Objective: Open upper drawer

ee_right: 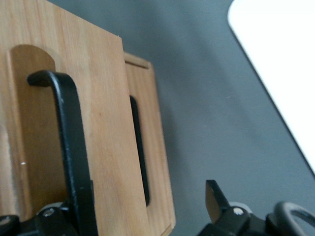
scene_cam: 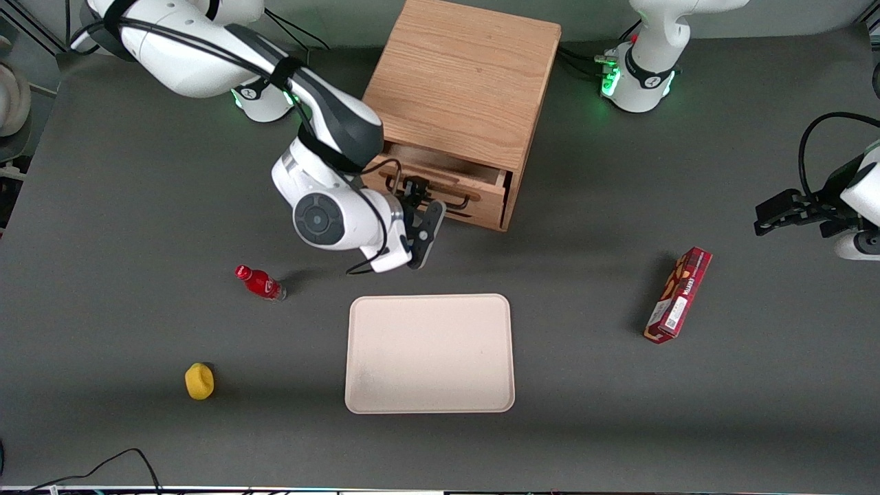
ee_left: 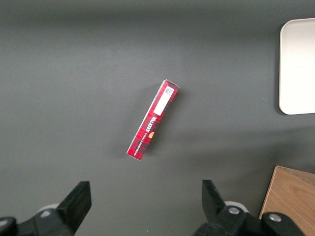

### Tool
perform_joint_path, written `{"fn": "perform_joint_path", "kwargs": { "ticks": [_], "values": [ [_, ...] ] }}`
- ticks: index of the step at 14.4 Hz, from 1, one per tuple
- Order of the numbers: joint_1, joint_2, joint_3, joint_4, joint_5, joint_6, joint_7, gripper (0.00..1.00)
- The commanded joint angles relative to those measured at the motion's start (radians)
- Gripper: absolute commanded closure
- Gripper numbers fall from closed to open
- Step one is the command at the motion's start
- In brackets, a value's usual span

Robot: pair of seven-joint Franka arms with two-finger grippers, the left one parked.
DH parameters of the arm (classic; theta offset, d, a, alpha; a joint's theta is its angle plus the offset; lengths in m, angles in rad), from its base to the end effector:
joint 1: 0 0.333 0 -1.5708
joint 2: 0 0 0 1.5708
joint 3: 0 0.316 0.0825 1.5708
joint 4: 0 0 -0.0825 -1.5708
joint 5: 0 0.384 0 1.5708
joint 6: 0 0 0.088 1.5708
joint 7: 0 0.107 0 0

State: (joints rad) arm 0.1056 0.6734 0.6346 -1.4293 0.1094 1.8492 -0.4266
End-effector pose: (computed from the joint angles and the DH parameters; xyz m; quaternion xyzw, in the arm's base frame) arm 0.5615 0.4092 0.3527 -0.8390 -0.4833 0.1011 0.2288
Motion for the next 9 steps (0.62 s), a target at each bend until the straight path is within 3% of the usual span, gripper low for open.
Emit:
{"fn": "perform_joint_path", "kwargs": {
  "ticks": [1, 9],
  "values": [
    [0.003, 0.049, 0.002, 0.073, -0.025, -0.027, 0.022, 0.0],
    [0.003, 0.107, -0.047, 0.22, -0.022, -0.131, 0.02, 0.0]
  ]
}}
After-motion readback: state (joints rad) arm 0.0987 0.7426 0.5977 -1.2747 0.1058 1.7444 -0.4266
